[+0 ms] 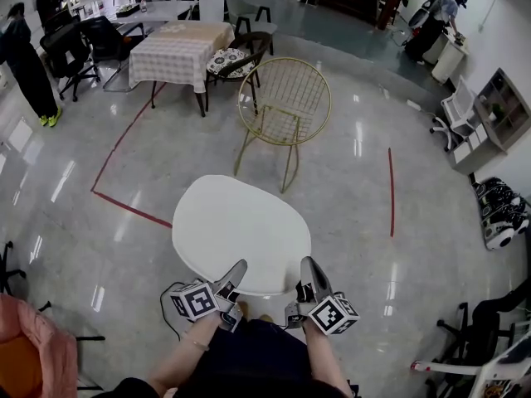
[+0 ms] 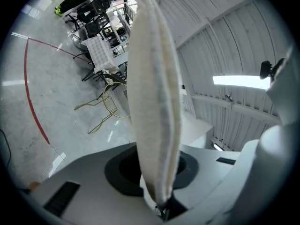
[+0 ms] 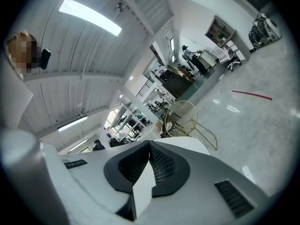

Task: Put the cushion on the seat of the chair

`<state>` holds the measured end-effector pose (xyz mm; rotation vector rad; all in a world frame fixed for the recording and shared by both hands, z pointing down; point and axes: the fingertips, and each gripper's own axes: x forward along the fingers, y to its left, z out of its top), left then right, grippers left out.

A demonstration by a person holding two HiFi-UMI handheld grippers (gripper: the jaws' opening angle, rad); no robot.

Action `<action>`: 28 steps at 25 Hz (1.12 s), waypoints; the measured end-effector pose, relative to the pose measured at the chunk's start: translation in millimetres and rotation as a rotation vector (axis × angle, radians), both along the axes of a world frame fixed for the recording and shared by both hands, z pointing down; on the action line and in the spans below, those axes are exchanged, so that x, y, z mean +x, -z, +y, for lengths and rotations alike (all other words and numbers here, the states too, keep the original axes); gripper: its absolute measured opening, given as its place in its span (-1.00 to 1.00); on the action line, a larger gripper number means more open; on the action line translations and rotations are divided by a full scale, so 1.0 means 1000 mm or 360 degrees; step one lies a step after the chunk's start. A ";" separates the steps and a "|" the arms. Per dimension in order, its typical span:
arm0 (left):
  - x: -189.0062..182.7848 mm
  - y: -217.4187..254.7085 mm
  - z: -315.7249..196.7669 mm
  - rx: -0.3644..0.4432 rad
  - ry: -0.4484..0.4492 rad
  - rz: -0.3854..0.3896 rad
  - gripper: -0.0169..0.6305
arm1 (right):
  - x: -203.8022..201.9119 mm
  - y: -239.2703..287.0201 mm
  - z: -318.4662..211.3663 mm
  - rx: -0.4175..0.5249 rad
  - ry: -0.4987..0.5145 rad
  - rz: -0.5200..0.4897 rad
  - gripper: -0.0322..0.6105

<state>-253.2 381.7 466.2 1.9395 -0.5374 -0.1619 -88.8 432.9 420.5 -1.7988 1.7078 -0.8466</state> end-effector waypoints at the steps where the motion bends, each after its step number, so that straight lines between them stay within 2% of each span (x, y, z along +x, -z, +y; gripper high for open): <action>1: 0.000 0.000 -0.001 0.0004 -0.0009 0.0000 -0.70 | 0.001 -0.001 -0.002 -0.0004 -0.0014 0.0006 -0.93; 8: -0.002 -0.005 -0.008 -0.0001 -0.0065 -0.0030 -0.70 | 0.006 -0.012 -0.005 -0.0011 -0.0156 -0.0108 -0.93; 13: -0.003 -0.010 -0.020 -0.0006 -0.0061 -0.0032 -0.70 | 0.009 -0.016 -0.012 -0.0017 -0.0192 -0.0089 -0.93; 21: 0.012 -0.012 -0.049 -0.0016 -0.0021 -0.0022 -0.70 | 0.020 -0.021 -0.045 -0.0015 -0.0147 -0.0081 -0.93; 28: 0.037 -0.009 -0.091 -0.0003 0.0030 -0.0027 -0.70 | 0.046 -0.015 -0.091 -0.0005 -0.0080 -0.0063 -0.93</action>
